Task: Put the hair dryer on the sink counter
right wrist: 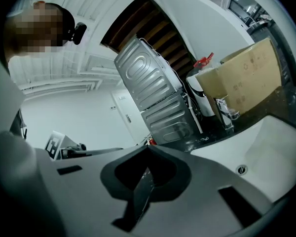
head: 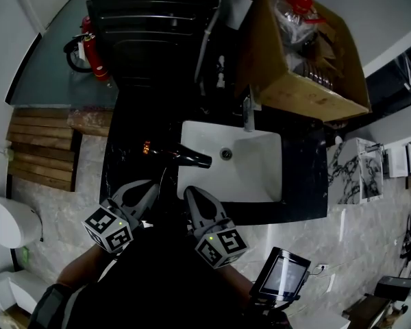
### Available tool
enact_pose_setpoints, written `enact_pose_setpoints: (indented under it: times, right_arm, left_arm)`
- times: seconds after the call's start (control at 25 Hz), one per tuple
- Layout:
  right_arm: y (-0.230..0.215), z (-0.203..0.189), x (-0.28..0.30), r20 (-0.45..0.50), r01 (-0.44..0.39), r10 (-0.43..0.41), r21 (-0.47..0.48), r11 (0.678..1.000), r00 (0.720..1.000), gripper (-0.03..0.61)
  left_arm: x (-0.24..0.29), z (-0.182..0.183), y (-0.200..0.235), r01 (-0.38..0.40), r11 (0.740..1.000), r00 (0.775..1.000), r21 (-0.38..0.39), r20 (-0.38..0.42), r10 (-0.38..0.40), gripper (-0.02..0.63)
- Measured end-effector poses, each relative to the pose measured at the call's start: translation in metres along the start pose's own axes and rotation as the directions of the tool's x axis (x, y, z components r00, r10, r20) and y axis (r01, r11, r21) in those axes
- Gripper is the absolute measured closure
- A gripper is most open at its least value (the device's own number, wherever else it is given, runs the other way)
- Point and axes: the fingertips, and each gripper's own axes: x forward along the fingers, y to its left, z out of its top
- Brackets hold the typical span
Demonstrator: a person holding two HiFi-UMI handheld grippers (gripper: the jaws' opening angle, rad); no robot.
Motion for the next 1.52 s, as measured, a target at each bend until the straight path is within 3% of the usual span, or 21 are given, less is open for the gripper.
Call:
enact_pose_setpoints:
  times: [0.96, 1.52]
  right_arm:
    - [0.011, 0.01, 0.0, 0.021, -0.021, 0.023, -0.071, 0.997, 1.0, 0.583]
    - [0.015, 0.006, 0.002, 0.014, -0.026, 0.027, -0.086, 0.996, 1.0, 0.583]
  left_arm:
    - [-0.002, -0.004, -0.004, -0.024, 1.0, 1.0, -0.004, 0.004, 0.024, 0.611]
    - [-0.003, -0.002, -0.006, 0.002, 1.0, 1.0, -0.012, 0.022, -0.002, 0.611]
